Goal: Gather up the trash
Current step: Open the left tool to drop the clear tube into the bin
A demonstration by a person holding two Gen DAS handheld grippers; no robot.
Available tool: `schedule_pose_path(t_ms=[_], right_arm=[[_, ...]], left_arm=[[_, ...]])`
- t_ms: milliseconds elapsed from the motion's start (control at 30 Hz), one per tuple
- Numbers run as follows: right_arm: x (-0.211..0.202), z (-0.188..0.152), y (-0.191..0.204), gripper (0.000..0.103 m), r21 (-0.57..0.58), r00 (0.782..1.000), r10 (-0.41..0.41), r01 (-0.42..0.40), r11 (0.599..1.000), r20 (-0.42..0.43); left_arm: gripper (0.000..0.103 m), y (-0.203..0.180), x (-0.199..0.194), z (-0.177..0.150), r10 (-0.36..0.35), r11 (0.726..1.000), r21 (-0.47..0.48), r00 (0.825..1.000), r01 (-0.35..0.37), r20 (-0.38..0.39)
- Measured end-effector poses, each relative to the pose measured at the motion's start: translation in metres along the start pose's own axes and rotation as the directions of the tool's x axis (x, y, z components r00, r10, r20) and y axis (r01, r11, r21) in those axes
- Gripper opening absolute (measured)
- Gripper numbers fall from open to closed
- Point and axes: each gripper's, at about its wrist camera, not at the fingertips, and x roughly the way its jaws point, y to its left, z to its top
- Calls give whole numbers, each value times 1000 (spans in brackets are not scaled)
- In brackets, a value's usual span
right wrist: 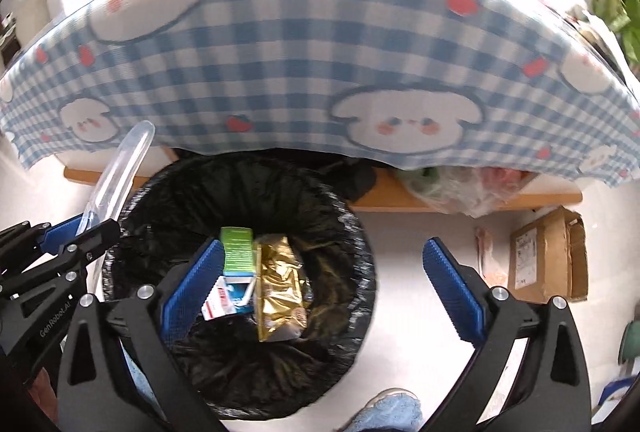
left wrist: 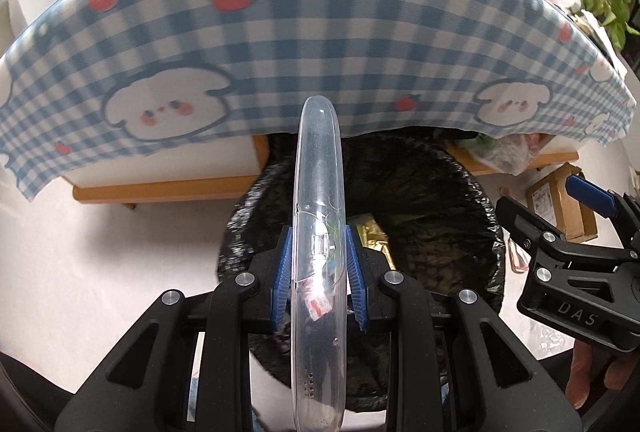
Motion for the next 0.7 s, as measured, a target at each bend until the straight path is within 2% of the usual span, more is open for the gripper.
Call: schedule_pose_path(t_ms=[400,700], right_arm=[[2,-13,-47,95,28,996,-88,88,996,-3],[-5,-19,-74,95,74,994,-112,112,991,-4]], left_arm=[[25,-41,15,2,-25,998,58,999,27,-22],[25,-62,27,0,-46,995,92,998,50,-47]])
